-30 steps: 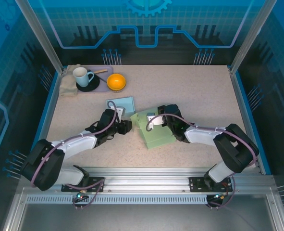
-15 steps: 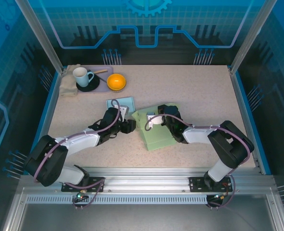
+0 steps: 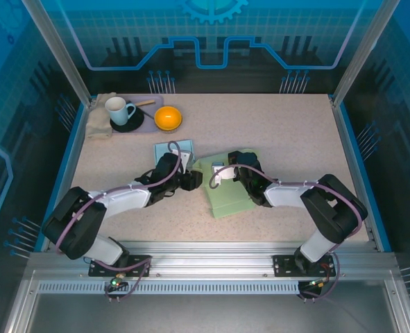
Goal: Fold the paper box
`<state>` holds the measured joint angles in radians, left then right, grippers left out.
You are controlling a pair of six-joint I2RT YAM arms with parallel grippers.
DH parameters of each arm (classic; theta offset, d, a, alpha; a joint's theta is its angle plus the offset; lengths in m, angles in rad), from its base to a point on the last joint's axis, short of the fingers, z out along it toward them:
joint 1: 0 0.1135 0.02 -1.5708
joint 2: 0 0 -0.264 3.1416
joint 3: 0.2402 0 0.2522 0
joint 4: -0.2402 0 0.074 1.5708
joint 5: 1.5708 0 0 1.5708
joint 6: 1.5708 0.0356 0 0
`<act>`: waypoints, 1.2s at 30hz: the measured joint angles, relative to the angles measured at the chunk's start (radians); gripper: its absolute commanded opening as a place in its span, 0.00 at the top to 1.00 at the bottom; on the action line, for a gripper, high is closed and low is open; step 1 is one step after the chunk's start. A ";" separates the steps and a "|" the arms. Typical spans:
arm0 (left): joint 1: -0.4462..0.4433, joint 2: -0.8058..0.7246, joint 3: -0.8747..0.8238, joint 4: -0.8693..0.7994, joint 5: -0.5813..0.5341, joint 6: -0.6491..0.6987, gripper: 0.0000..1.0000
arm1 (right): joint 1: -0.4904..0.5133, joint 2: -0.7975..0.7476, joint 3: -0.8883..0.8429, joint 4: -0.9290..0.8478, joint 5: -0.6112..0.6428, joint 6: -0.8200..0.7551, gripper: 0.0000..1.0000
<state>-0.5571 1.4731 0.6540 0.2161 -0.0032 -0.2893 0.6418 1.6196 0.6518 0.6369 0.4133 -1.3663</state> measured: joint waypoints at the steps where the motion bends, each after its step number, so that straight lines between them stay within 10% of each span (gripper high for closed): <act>1: -0.005 0.001 0.000 0.001 0.000 0.000 0.40 | 0.000 0.000 0.000 0.000 0.000 0.000 1.00; 36: -0.045 0.140 0.085 0.055 -0.016 0.035 0.52 | 0.014 -0.017 -0.043 0.024 0.025 0.012 1.00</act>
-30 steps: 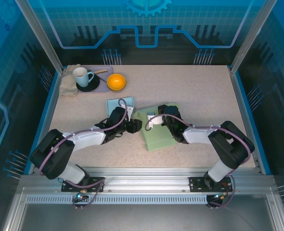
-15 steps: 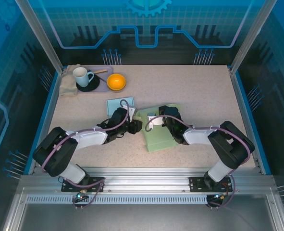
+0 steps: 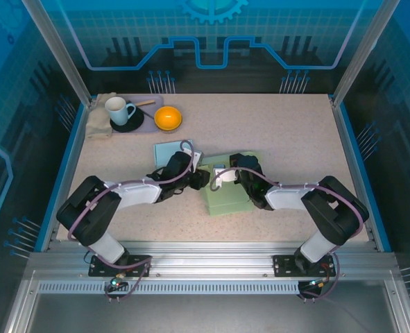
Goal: Fold the paper box
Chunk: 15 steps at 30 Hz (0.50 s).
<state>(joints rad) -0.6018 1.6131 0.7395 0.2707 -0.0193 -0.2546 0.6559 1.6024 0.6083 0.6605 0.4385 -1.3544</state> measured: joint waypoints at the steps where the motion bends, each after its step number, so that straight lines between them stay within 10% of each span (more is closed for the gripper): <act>1: 0.000 0.006 0.005 0.000 0.001 0.000 0.52 | 0.000 0.000 0.000 0.000 0.000 0.000 1.00; 15: -0.005 0.093 0.045 0.027 -0.027 0.016 0.49 | 0.005 -0.002 -0.001 -0.006 -0.008 0.011 1.00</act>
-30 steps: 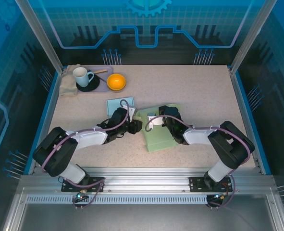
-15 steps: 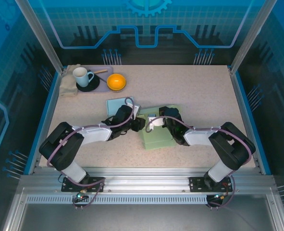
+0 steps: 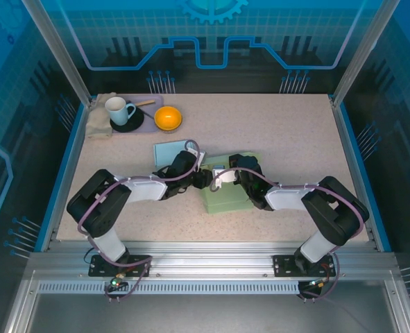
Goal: Fold the paper box
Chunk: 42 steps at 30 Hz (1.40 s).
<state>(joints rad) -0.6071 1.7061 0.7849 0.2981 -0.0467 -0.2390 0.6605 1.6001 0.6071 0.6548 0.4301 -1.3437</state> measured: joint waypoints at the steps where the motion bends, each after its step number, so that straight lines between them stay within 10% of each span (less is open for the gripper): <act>1: 0.000 0.003 0.005 -0.003 -0.006 0.006 0.49 | 0.000 0.000 0.000 -0.002 0.000 0.002 1.00; 16: -0.012 0.008 0.023 -0.035 -0.068 0.037 0.48 | -0.035 -0.018 0.010 -0.045 -0.069 0.042 1.00; 29: 0.100 -0.208 -0.039 -0.047 0.278 -0.032 0.35 | -0.060 -0.020 0.014 -0.132 -0.093 0.064 1.00; 42: 0.140 -0.385 -0.278 -0.035 0.208 -0.137 0.50 | -0.058 -0.020 0.014 -0.132 -0.094 0.064 1.00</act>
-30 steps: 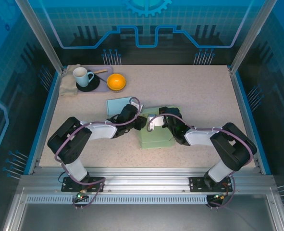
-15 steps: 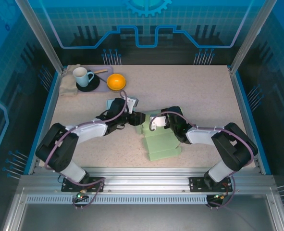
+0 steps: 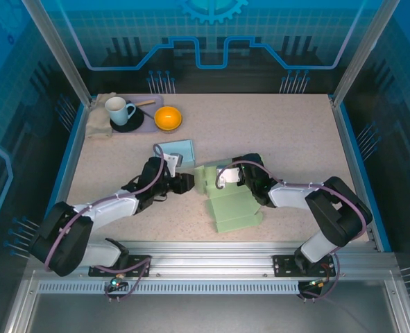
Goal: Fold the paper box
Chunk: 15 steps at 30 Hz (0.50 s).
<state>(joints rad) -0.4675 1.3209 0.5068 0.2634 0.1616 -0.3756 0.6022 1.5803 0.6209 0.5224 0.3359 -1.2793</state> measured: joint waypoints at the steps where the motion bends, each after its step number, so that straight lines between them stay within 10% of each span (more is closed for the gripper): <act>1: 0.002 0.000 -0.014 0.004 -0.001 -0.005 0.50 | 0.000 0.000 0.000 0.000 0.000 0.000 1.00; 15: 0.008 0.186 0.026 0.127 0.127 -0.038 0.49 | 0.027 -0.002 -0.042 0.082 0.040 -0.004 1.00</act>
<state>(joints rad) -0.4591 1.5066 0.5327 0.3904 0.2890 -0.4137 0.6296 1.5780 0.5789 0.6044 0.3759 -1.2831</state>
